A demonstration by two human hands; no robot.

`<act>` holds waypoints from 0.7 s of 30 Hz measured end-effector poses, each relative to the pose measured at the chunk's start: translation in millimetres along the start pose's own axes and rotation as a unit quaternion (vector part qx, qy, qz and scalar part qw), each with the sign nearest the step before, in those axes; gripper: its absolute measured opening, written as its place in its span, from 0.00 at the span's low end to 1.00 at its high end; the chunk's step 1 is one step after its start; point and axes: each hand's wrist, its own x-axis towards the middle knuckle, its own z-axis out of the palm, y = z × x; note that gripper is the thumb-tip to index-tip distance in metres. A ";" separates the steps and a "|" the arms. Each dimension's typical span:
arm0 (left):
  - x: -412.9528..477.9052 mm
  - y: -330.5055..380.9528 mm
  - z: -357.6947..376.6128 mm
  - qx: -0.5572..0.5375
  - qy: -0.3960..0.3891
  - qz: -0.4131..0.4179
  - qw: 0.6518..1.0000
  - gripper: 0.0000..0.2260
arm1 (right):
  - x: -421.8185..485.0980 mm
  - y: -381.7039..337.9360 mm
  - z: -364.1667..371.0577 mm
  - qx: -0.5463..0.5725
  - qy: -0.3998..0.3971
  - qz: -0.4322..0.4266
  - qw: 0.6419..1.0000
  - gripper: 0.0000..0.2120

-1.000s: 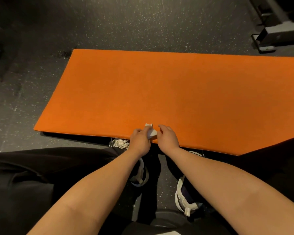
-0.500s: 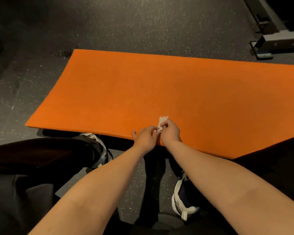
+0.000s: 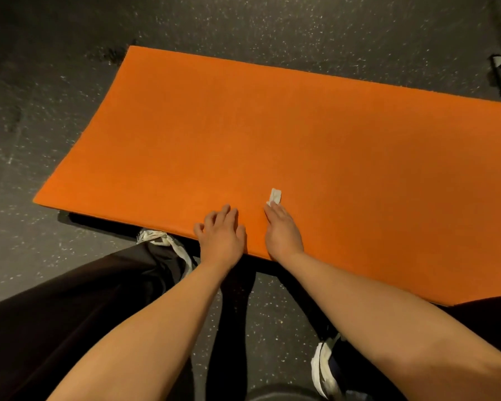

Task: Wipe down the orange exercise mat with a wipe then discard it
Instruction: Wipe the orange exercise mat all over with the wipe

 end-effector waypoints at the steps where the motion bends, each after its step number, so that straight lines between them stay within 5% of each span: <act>1: -2.0 -2.7 3.5 -0.009 0.007 0.005 1.000 0.23 | 6.5 -11.0 4.3 0.010 -0.017 -0.026 0.999 0.27; 8: -13.4 -22.4 26.3 -0.082 0.022 0.042 0.995 0.25 | 29.7 -33.9 19.3 -0.043 -0.108 -0.169 0.979 0.28; 15: -16.3 -25.2 25.3 -0.064 -0.034 0.068 0.995 0.28 | 34.3 12.6 -0.4 -0.079 0.048 0.032 0.995 0.31; 21: -22.9 -30.4 20.1 -0.032 -0.064 0.117 0.991 0.30 | -7.3 -26.9 20.3 0.002 -0.062 -0.099 0.993 0.24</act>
